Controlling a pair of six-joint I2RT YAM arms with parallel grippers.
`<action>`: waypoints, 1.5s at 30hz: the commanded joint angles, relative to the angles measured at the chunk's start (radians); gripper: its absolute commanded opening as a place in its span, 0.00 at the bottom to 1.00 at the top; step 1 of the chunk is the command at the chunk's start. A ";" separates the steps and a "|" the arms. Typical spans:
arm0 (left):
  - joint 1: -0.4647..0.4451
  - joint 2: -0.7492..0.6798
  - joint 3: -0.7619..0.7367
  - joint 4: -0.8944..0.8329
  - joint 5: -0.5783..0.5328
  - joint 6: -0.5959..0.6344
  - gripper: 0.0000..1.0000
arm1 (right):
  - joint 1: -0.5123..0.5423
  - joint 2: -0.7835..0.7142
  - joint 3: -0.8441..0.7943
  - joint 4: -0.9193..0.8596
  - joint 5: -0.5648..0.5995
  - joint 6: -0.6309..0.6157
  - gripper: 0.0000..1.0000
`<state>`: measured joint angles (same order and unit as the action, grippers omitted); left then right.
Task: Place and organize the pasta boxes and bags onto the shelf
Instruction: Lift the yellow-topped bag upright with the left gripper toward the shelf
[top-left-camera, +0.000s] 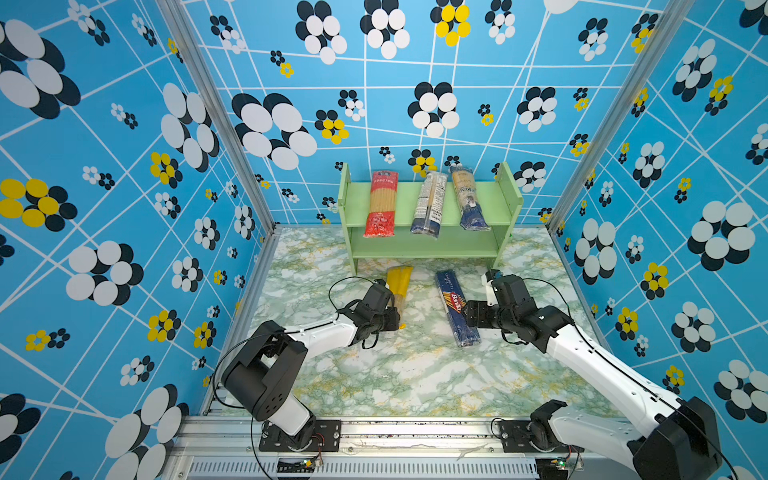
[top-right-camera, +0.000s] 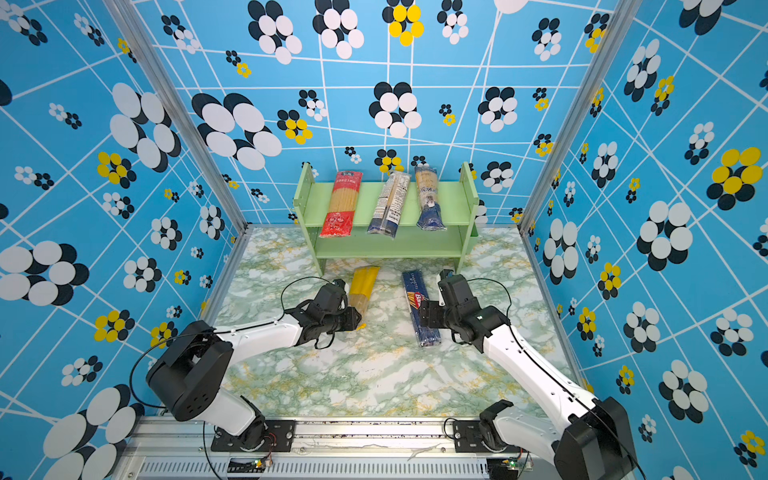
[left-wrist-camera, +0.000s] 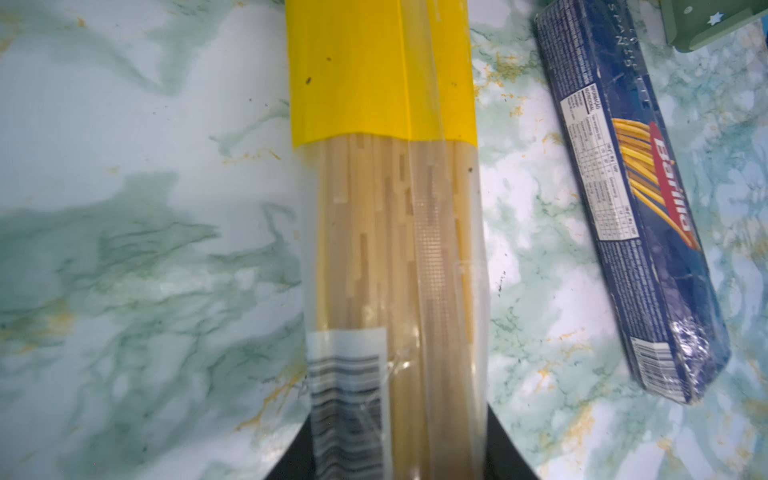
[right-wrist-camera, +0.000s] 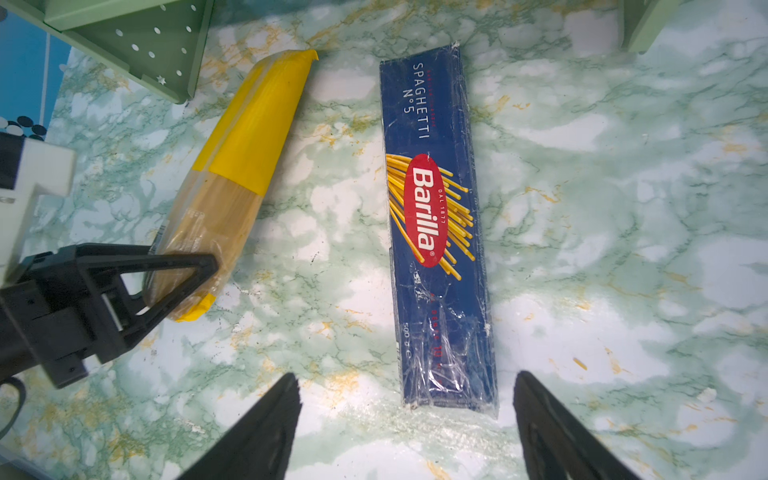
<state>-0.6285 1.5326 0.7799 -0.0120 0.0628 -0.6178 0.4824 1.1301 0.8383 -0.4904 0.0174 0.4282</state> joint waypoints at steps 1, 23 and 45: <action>0.000 -0.127 0.030 0.039 0.020 -0.006 0.00 | 0.004 -0.017 0.024 -0.023 0.018 0.007 0.83; 0.000 -0.447 0.072 -0.120 0.116 -0.079 0.00 | 0.005 -0.013 0.021 -0.021 0.014 0.004 0.83; 0.007 -0.302 0.183 0.031 0.068 -0.083 0.00 | 0.005 -0.009 0.031 -0.028 0.008 0.000 0.82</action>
<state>-0.6281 1.2316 0.8879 -0.1947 0.1524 -0.7189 0.4824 1.1286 0.8383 -0.4908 0.0208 0.4278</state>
